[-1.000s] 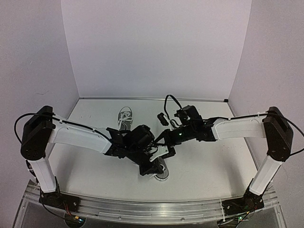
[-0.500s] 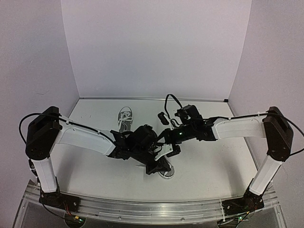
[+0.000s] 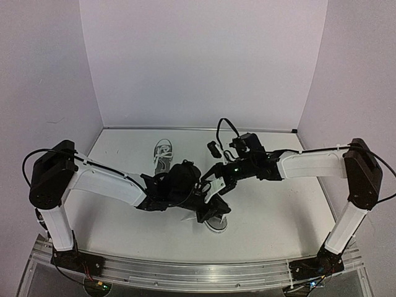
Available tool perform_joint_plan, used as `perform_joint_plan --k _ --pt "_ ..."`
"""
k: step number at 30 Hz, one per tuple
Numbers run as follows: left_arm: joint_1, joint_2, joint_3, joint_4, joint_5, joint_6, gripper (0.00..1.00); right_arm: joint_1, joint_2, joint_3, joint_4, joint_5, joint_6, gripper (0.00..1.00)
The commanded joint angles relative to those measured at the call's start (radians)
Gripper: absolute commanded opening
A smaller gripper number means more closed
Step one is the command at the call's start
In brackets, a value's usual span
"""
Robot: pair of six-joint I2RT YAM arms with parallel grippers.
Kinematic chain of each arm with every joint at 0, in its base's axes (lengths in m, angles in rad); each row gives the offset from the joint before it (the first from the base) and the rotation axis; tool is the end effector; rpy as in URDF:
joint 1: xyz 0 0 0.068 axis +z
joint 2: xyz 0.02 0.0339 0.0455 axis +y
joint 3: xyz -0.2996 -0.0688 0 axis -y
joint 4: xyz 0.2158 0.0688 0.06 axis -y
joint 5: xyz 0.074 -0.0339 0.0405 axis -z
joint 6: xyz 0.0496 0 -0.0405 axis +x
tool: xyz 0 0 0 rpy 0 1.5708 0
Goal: Tie the shoes
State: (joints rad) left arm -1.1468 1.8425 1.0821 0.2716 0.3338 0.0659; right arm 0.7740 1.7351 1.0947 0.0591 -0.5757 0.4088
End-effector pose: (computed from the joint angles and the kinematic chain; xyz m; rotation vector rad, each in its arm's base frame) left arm 0.1517 -0.3757 0.2401 1.4215 1.6632 -0.9873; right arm 0.2489 0.2811 0.2648 -0.7827 2.2057 1.2632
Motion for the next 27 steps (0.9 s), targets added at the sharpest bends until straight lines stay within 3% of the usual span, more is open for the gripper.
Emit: perform_joint_plan --k 1,7,13,22,27 --pt "0.008 0.044 0.032 0.218 -0.107 -0.056 0.1 0.006 -0.021 0.028 -0.017 -0.003 -0.027 0.0" --pt "0.007 0.118 0.046 0.186 -0.185 -0.01 0.11 0.004 -0.022 0.025 -0.018 -0.001 -0.03 0.0" --pt "0.008 0.147 0.012 0.225 -0.176 0.004 0.13 0.004 -0.015 0.024 -0.019 -0.004 -0.029 0.0" --pt "0.007 0.195 0.129 -0.051 -0.229 0.117 0.17 0.002 -0.017 0.023 -0.02 0.011 -0.025 0.0" --pt "0.007 0.201 0.26 -0.392 -0.2 0.269 0.19 -0.001 -0.014 0.02 -0.021 0.016 -0.026 0.0"
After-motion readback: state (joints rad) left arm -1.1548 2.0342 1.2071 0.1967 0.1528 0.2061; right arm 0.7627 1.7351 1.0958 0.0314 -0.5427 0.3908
